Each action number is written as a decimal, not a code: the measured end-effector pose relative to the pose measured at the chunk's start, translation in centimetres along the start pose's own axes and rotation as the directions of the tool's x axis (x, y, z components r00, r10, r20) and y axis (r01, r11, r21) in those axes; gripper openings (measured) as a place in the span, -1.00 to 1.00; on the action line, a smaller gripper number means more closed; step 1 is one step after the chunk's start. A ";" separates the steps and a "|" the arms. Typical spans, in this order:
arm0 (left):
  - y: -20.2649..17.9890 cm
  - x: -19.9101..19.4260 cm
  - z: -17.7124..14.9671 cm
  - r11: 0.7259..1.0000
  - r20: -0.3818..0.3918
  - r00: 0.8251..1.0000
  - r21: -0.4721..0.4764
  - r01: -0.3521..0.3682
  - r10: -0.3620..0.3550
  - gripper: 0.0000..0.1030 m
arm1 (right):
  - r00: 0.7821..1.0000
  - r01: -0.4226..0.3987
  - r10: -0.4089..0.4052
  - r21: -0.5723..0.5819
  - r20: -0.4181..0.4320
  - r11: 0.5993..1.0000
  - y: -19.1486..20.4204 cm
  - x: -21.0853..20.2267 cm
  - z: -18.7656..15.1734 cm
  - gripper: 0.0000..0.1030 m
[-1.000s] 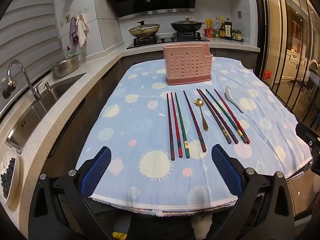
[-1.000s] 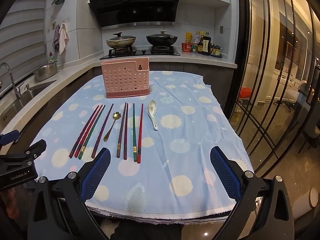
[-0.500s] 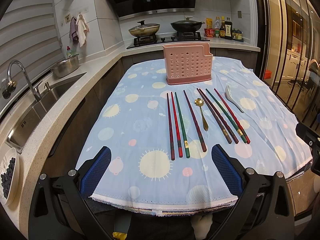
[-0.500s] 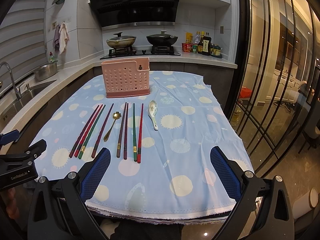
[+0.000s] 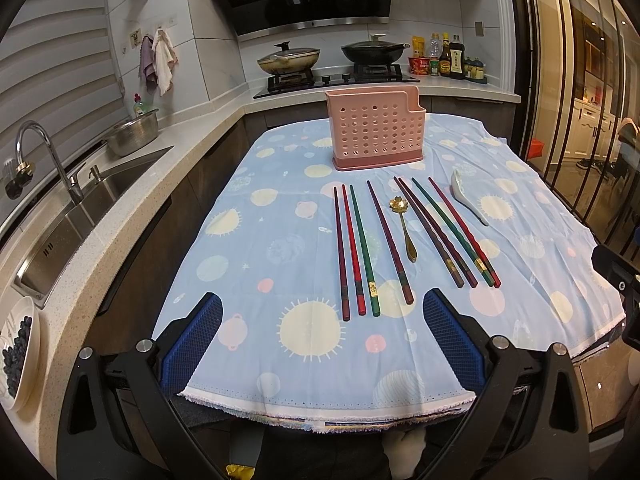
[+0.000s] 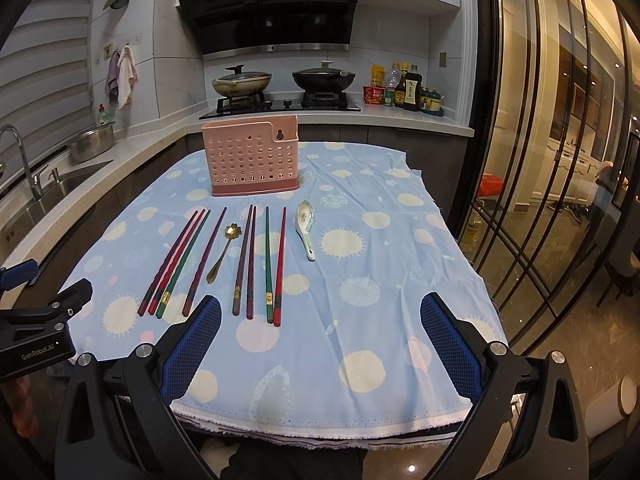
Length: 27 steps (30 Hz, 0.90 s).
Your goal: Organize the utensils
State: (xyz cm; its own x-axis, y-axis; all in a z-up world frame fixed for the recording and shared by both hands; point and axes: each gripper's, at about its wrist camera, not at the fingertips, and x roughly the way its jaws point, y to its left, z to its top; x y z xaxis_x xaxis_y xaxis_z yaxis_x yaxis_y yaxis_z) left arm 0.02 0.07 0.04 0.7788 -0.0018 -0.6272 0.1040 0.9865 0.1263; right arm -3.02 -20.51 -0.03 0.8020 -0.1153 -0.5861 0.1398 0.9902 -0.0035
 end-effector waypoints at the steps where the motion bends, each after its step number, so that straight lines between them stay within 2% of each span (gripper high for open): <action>1: 0.0 0.0 0.0 1.000 0.000 1.000 0.000 -0.001 0.001 0.86 | 1.000 0.001 -0.001 0.000 0.000 1.000 0.0 0.0 0.0 0.87; 15: -0.1 0.1 -0.1 1.000 -0.005 1.000 0.015 -0.015 0.015 0.86 | 1.000 -0.001 0.001 0.003 -0.001 1.000 -0.1 0.1 -0.1 0.87; 19: 0.3 0.4 -0.3 1.000 -0.011 1.000 0.015 0.003 -0.003 0.86 | 1.000 0.002 -0.002 0.011 -0.010 1.000 -0.3 0.5 -0.3 0.87; 22: 1.1 1.7 -0.3 1.000 -0.041 0.999 0.003 0.007 -0.007 0.86 | 1.000 0.006 -0.006 0.017 -0.024 1.000 -0.6 1.2 -0.4 0.87; 27: 2.4 6.0 -0.6 0.999 -0.142 0.990 -0.053 0.013 -0.021 0.86 | 0.998 0.018 -0.016 0.029 -0.053 0.999 -1.1 3.1 -0.6 0.87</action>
State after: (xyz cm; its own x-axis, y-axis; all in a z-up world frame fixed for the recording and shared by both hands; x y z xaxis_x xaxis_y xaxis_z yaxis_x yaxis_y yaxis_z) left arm 4.54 2.49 -3.90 0.6810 0.0008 -0.7323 0.0819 0.9936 0.0773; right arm -1.05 -21.87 -2.31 0.7677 -0.1268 -0.6282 0.1707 0.9853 0.0098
